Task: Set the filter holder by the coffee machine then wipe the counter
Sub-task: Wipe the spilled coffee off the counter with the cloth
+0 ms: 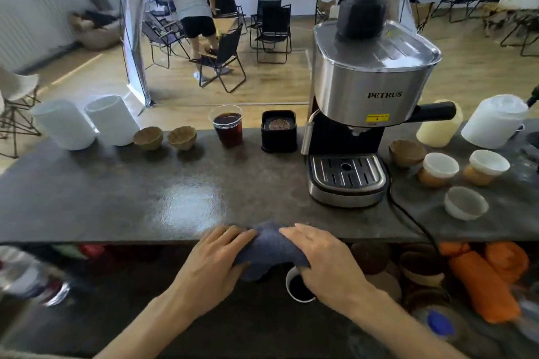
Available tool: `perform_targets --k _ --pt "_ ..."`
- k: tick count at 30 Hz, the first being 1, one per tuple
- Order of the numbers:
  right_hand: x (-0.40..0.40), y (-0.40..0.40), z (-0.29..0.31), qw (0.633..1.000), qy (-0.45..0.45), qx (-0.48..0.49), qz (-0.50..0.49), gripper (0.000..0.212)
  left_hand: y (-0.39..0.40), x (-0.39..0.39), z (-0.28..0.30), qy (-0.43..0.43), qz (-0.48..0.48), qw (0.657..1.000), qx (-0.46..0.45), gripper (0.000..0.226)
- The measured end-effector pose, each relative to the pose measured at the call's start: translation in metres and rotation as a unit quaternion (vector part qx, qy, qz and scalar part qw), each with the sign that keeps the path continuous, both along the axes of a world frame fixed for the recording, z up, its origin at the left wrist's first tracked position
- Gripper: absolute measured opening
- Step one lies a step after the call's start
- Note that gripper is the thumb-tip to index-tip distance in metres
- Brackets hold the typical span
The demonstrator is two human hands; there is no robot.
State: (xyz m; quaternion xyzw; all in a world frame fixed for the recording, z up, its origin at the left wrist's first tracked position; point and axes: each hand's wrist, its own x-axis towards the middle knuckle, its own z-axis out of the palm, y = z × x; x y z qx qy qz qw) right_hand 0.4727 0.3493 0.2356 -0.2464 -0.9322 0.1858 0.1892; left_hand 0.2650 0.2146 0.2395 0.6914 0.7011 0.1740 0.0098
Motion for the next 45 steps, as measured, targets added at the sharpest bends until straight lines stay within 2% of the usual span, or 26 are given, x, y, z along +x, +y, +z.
perform_targets --k 3,7,11,16,19,21,24,29,33,38,42,45 --pt "-0.022 0.022 0.028 0.999 -0.017 -0.037 -0.02 0.064 0.026 -0.02 0.032 -0.002 0.013 1.0 0.007 0.052" --pt "-0.082 0.055 0.054 0.995 -0.027 0.079 -0.053 0.069 0.086 -0.053 0.059 0.113 0.068 0.99 0.056 0.053" --pt "-0.115 0.066 0.051 0.987 -0.064 0.122 -0.089 0.071 0.109 -0.068 0.058 0.137 0.137 0.98 0.05 0.056" --pt "-0.081 0.04 0.024 0.979 -0.185 0.066 -0.045 0.076 0.059 -0.068 0.02 0.081 0.065 0.994 -0.02 0.057" --pt "-0.084 0.025 0.021 0.983 -0.165 0.04 -0.075 0.073 0.059 -0.073 0.015 0.048 0.063 0.997 0.002 0.055" --pt "-0.101 0.023 0.015 0.981 -0.171 0.03 -0.087 0.067 0.074 -0.077 0.012 0.063 0.05 0.996 -0.039 0.059" --pt "-0.129 0.048 -0.001 0.975 -0.184 0.02 -0.125 0.06 0.107 -0.089 -0.003 0.034 0.061 0.994 -0.082 0.063" --pt "-0.145 0.089 -0.003 0.976 -0.169 0.003 -0.135 0.058 0.146 -0.104 -0.008 0.007 0.062 0.995 -0.071 0.053" --pt "-0.119 0.054 -0.005 0.983 -0.133 -0.012 -0.126 0.061 0.11 -0.092 -0.01 -0.027 0.02 0.998 -0.055 0.057" --pt "-0.067 -0.007 -0.006 0.984 -0.145 -0.02 -0.106 0.068 0.045 -0.056 -0.013 -0.003 -0.018 0.999 -0.043 0.058" --pt "-0.069 -0.006 -0.005 0.984 -0.137 -0.034 -0.107 0.08 0.041 -0.05 -0.011 0.005 -0.012 0.999 -0.038 0.055" --pt "-0.093 0.003 -0.008 0.982 -0.142 -0.026 -0.123 0.077 0.055 -0.068 -0.013 0.006 -0.004 0.999 -0.038 0.056"
